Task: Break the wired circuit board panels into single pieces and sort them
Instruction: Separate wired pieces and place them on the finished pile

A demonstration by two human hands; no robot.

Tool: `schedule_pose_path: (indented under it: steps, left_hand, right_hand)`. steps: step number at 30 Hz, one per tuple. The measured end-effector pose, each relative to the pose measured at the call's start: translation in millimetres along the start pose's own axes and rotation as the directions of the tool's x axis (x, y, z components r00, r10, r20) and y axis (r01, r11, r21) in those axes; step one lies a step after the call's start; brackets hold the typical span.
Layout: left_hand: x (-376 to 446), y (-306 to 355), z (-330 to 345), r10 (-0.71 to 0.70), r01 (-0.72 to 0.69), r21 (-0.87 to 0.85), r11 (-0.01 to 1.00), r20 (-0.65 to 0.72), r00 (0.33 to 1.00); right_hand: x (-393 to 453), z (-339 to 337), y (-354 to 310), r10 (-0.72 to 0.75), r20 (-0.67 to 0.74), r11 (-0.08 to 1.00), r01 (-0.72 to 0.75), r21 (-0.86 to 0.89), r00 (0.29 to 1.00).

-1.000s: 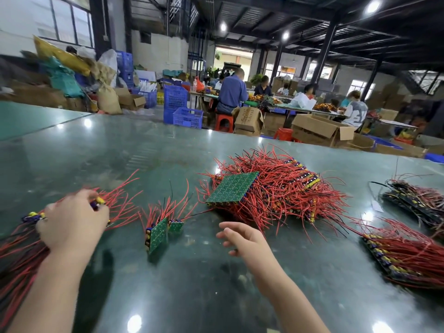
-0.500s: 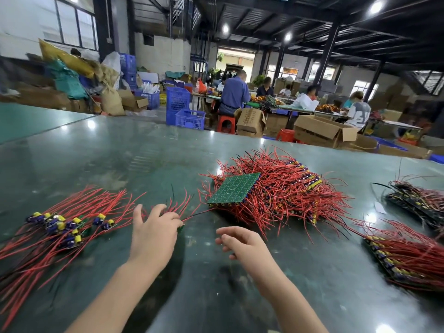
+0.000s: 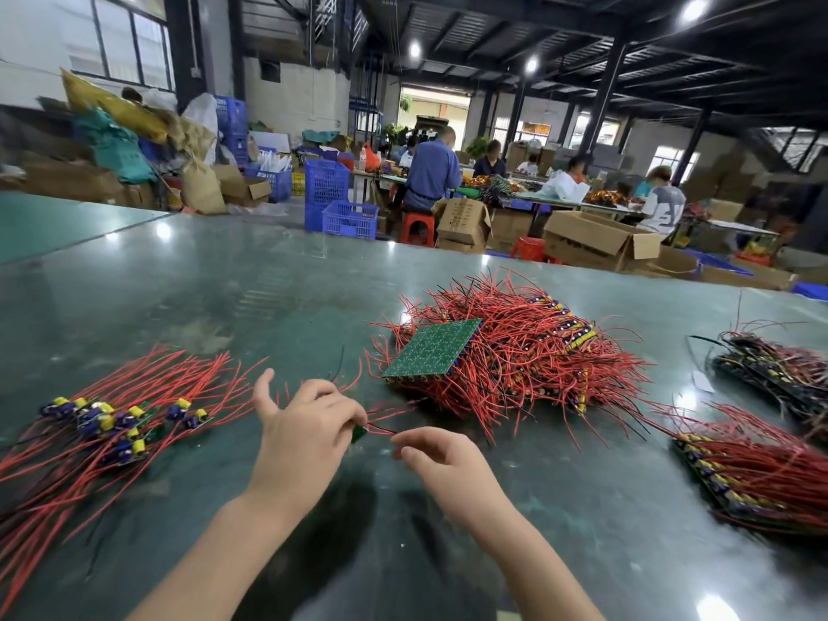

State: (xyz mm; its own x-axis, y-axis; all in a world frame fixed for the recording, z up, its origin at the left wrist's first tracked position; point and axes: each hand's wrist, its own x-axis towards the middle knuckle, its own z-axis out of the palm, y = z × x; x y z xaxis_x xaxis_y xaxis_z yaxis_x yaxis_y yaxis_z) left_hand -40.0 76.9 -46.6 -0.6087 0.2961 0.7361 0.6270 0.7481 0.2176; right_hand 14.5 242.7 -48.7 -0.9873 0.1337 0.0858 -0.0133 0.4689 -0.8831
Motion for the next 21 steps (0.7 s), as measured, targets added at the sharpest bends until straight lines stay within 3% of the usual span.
schedule_pose_path:
  steps: [5,9,11,15,18,21]
  left_hand:
    - [-1.8,14.8,-0.2,-0.043,0.037,-0.274,0.961,-0.016,0.999]
    - [-2.5,25.2,0.7,-0.094,0.057,-0.491,0.869,-0.051,0.994]
    - [-2.6,25.3,1.3,-0.194,0.139,-0.638,0.758,-0.017,0.981]
    - [-1.1,25.2,2.6,-0.392,0.451,-0.835,0.315,0.318,0.863]
    - [-2.0,23.2,6.2,-0.370,0.533,-0.822,0.203,0.439,0.819]
    - [-3.2,24.4,7.5,-0.375,0.551,-0.824,0.132,0.473,0.798]
  right_hand:
    - [0.0,3.4,0.8,-0.028,0.024,0.995,0.030,-0.093,0.999]
    - [-2.1,1.0,-6.1,-0.137,-0.075,0.990,0.139,0.028,0.988]
    - [-1.9,-1.3,-6.6,-0.153,-0.181,0.980,0.172,0.096,0.972]
    - [-2.7,-1.0,-6.7,-0.132,-0.241,0.972,0.173,0.162,0.962]
    - [-2.7,0.5,-7.6,-0.104,-0.225,0.967,0.151,0.204,0.969]
    - [-2.6,0.9,-7.0,-0.049,-0.246,0.940,0.128,0.317,0.968]
